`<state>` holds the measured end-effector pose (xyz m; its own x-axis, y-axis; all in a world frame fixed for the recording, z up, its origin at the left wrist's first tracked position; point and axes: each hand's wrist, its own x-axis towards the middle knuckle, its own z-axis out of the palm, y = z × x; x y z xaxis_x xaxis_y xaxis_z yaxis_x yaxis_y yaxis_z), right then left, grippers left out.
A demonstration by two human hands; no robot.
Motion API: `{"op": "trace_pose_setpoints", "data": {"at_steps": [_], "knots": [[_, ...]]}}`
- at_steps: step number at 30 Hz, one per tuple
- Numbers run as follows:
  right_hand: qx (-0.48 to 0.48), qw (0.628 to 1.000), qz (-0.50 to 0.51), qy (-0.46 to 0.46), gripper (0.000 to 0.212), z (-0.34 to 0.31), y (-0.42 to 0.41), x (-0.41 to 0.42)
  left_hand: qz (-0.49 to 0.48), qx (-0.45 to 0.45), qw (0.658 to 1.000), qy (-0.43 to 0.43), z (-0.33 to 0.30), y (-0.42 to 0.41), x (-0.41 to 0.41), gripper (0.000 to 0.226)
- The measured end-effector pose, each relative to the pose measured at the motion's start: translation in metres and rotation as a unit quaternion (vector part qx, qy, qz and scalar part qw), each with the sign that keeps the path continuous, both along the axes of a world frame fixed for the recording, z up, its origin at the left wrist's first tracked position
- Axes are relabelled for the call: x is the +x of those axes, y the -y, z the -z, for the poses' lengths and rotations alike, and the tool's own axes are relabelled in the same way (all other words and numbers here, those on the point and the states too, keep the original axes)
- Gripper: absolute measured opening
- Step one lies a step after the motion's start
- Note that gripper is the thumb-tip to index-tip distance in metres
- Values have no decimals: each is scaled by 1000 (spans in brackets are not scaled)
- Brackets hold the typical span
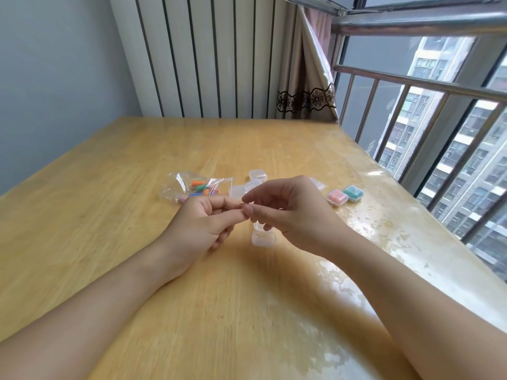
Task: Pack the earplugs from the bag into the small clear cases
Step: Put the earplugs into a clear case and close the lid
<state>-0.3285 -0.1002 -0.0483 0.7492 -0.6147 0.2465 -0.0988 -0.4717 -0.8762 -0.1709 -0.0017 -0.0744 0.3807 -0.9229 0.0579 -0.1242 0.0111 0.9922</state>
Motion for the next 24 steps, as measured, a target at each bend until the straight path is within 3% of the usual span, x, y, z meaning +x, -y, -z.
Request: {"op": "trace_pose_setpoints", "data": {"at_steps": [3, 5, 9, 15, 17, 24], "knots": [[35, 999, 9, 13, 9, -1, 2, -1, -6, -30, 999, 13, 2, 0, -1, 17], [50, 999, 15, 12, 7, -1, 3, -2, -9, -51, 997, 51, 4, -1, -3, 5], [55, 998, 15, -13, 7, -1, 2, -2, 1, -73, 989, 129, 6, -2, -3, 4], [160, 985, 39, -58, 14, -13, 13, -11, 16, -56, 972, 229, 4, -6, -2, 33], [190, 977, 49, -87, 16, -15, 16, -16, 18, -52, 961, 270, 4, -7, -1, 33], [73, 976, 84, -188, 13, -10, 2, -8, 31, -30, 957, 287, 3, -6, -3, 28]]}}
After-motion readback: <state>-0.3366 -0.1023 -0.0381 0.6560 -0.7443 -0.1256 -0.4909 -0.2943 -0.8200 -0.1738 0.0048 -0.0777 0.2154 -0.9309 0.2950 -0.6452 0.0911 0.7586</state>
